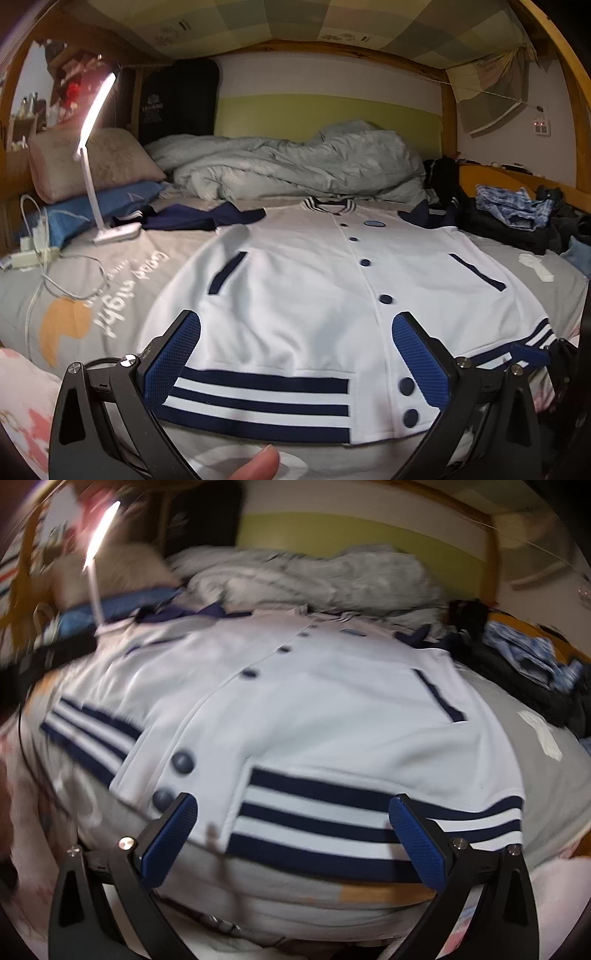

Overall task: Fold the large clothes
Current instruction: 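Grasp the striped hem with both grippers and lift it toward the collar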

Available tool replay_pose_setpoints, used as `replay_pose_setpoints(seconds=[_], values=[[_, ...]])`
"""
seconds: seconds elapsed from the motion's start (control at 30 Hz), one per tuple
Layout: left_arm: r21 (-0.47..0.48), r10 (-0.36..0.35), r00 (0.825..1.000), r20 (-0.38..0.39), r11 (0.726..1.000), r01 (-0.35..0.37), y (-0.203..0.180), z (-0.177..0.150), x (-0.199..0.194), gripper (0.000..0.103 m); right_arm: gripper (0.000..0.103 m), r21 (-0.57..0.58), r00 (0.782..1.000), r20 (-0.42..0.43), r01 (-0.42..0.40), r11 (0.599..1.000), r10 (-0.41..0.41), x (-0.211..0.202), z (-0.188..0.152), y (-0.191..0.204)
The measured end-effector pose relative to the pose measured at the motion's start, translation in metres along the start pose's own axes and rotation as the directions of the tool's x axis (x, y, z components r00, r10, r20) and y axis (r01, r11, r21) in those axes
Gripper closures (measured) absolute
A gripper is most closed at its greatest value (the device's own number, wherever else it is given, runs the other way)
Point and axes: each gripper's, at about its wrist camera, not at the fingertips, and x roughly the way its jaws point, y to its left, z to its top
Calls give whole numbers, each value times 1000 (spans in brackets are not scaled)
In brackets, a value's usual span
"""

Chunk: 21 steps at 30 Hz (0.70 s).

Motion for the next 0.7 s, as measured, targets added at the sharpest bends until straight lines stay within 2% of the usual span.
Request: replay_pose_setpoints(seconds=[0.13, 0.2, 0.33, 0.47, 0.53, 0.63, 0.7], values=[[2, 33, 999, 21, 999, -33, 5, 2, 0, 0, 0, -186, 1000, -7, 12, 982, -14, 4, -8, 31], [3, 21, 1000, 21, 1000, -21, 6, 2, 1, 0, 0, -266, 999, -14, 44, 963, -49, 10, -13, 44], [26, 29, 999, 26, 999, -29, 4, 0, 3, 0, 0, -341, 991, -39, 109, 934, -130, 26, -18, 50], [37, 15, 1000, 12, 999, -15, 1, -2, 6, 0, 0, -298, 989, -22, 133, 945, -146, 25, -10, 36], [42, 4, 1000, -4, 999, -3, 0, -3, 10, 0, 0, -260, 974, 52, 226, 939, -220, 17, -4, 24], [52, -21, 1000, -22, 998, 22, -2, -5, 14, 0, 0, -203, 980, 65, 200, 959, -190, 11, 4, 10], [64, -65, 997, -52, 996, 68, -6, -5, 17, 0, 0, -175, 975, 91, 215, 961, -202, 5, 10, 2]])
